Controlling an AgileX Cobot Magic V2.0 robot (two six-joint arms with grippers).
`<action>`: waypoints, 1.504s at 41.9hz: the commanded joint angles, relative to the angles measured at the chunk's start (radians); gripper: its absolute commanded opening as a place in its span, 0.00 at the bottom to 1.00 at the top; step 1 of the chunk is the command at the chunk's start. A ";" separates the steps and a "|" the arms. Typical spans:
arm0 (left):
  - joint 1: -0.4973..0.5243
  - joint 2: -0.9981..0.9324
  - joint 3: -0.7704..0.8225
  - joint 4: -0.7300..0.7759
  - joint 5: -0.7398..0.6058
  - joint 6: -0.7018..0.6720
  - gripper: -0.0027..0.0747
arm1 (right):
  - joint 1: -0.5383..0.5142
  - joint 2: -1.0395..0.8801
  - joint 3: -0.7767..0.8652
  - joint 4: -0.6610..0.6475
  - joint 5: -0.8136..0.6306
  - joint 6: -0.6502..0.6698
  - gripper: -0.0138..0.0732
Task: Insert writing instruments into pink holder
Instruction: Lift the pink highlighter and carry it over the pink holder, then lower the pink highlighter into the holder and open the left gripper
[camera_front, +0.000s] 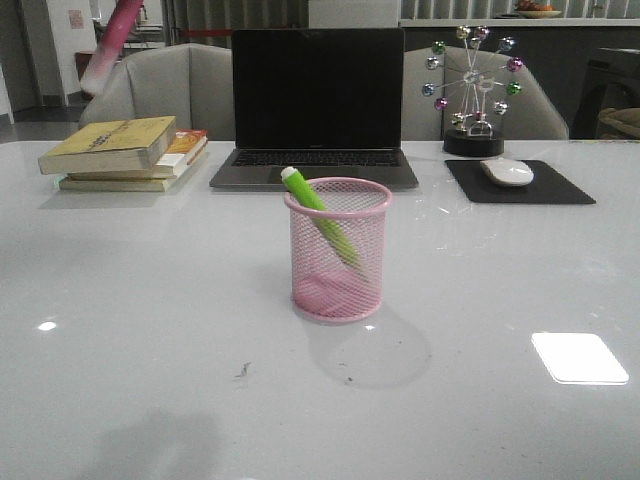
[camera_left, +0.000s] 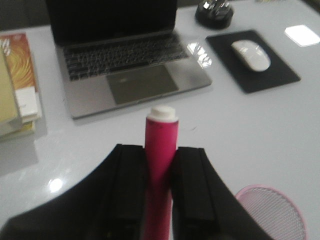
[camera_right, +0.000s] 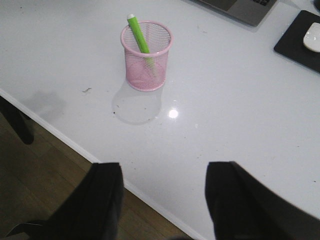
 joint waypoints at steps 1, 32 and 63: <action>-0.108 -0.100 0.067 -0.042 -0.259 0.006 0.15 | -0.003 0.008 -0.024 -0.003 -0.072 -0.011 0.71; -0.581 0.210 0.233 -0.035 -1.155 -0.003 0.15 | -0.003 0.008 -0.024 -0.003 -0.072 -0.011 0.71; -0.577 0.364 0.152 -0.105 -1.135 -0.063 0.45 | -0.003 0.008 -0.024 -0.003 -0.072 -0.011 0.71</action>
